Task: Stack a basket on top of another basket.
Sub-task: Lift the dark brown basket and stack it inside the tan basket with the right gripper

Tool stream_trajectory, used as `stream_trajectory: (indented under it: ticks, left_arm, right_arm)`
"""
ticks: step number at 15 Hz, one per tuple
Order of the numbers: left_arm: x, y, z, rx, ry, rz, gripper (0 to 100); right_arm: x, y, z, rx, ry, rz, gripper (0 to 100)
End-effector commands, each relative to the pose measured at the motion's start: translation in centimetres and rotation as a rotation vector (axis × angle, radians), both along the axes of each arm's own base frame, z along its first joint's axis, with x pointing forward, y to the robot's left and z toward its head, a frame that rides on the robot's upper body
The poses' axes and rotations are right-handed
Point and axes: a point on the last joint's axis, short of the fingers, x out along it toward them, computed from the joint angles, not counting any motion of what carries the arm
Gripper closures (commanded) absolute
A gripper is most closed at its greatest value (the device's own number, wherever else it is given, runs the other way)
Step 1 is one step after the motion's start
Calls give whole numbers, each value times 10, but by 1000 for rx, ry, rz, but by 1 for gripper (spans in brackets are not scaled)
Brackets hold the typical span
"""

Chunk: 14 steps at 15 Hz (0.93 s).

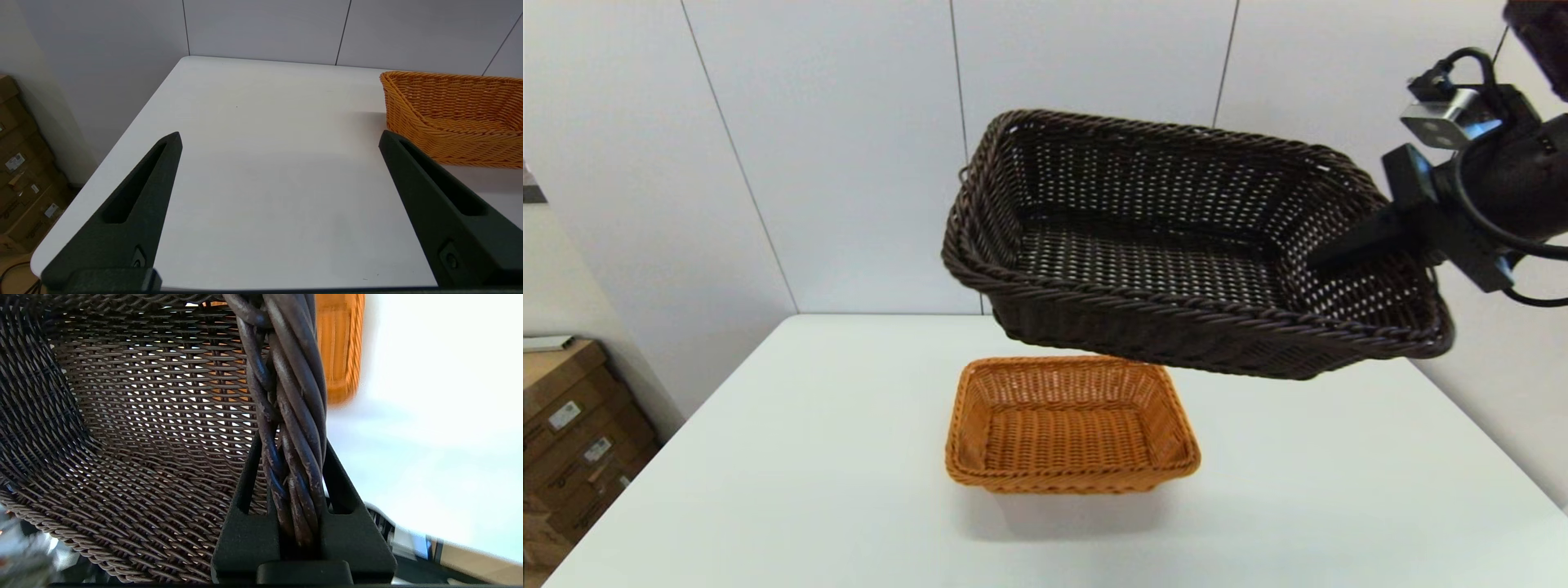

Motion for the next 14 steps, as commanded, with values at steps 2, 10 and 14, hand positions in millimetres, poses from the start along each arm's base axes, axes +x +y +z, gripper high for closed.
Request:
stream_trajectory:
  ticks: [2,10,14]
  left_arm:
    - [0,0,0,-1,0,0,0]
    - [0,0,0,-1,2,1,0]
    - [0,0,0,-1,0,1,0]
  right_arm:
    - [32,45,-32,-98,-36,-53,100]
    - [49,81,-86,-135,-19,18,100]
    - [61,86,-106,-157,30,86,100]
